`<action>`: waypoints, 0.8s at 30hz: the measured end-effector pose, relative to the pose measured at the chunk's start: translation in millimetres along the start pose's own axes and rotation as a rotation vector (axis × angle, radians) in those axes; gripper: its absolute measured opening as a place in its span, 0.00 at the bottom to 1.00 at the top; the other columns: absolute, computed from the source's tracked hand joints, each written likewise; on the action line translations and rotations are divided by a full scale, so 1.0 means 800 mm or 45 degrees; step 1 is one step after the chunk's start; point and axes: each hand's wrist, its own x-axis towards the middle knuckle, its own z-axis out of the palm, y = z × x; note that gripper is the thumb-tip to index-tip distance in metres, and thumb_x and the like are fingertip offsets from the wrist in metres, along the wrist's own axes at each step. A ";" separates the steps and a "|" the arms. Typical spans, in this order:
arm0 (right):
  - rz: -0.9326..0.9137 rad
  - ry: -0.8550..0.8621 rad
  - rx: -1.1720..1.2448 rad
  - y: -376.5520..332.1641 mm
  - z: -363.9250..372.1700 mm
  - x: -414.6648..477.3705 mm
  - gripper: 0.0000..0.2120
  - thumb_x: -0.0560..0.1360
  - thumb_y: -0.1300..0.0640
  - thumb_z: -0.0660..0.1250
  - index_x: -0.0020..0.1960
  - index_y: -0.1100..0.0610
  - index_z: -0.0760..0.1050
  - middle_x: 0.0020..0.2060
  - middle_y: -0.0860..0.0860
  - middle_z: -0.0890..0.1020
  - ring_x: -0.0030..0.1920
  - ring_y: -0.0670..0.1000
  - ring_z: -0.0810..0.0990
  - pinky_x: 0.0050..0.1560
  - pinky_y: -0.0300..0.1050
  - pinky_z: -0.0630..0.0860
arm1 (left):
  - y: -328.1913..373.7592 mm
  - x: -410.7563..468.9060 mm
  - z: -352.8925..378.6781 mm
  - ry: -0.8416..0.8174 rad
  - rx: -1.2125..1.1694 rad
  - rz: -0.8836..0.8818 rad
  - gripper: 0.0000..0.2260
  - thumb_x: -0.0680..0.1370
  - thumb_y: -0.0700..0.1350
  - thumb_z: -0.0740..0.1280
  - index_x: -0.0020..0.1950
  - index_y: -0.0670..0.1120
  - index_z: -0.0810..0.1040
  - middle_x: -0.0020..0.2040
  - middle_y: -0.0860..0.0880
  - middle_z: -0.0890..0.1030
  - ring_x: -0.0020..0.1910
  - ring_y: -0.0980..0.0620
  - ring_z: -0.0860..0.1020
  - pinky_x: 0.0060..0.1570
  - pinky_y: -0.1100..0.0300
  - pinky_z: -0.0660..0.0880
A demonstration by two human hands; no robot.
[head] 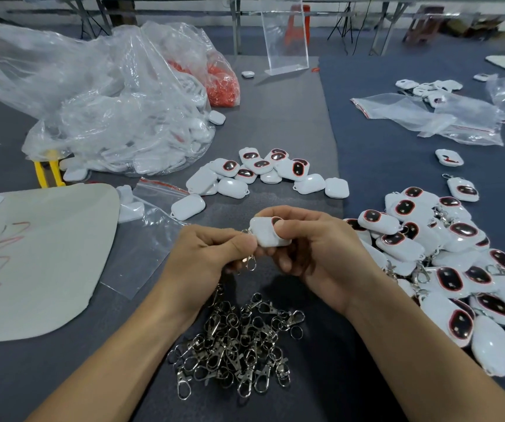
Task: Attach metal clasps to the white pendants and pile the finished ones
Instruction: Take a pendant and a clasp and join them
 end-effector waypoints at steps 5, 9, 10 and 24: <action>-0.260 0.203 -0.273 0.003 0.008 -0.004 0.08 0.68 0.64 0.69 0.44 0.57 0.86 0.33 0.53 0.82 0.24 0.48 0.69 0.25 0.37 0.64 | -0.009 0.001 -0.007 0.032 1.160 0.534 0.13 0.75 0.46 0.68 0.31 0.46 0.79 0.30 0.53 0.74 0.33 0.53 0.73 0.37 0.59 0.66; -0.553 0.277 -0.741 0.015 0.021 -0.005 0.07 0.70 0.59 0.72 0.45 0.49 0.85 0.29 0.47 0.79 0.28 0.44 0.72 0.32 0.40 0.70 | -0.012 0.001 -0.002 0.079 1.429 0.625 0.06 0.70 0.43 0.68 0.33 0.46 0.80 0.31 0.51 0.75 0.33 0.48 0.73 0.39 0.55 0.69; -0.546 0.304 -0.680 0.015 0.022 -0.004 0.06 0.71 0.59 0.71 0.45 0.50 0.85 0.29 0.48 0.79 0.28 0.45 0.72 0.31 0.39 0.69 | -0.011 0.001 -0.003 0.119 1.321 0.541 0.06 0.71 0.45 0.68 0.34 0.47 0.81 0.31 0.53 0.76 0.34 0.51 0.73 0.39 0.58 0.67; 0.030 0.139 0.274 0.001 0.012 0.001 0.09 0.67 0.63 0.67 0.41 0.57 0.87 0.37 0.57 0.82 0.30 0.48 0.75 0.35 0.41 0.68 | 0.003 0.000 0.004 0.046 -0.158 -0.123 0.10 0.70 0.47 0.68 0.35 0.43 0.85 0.28 0.45 0.65 0.30 0.53 0.63 0.34 0.60 0.61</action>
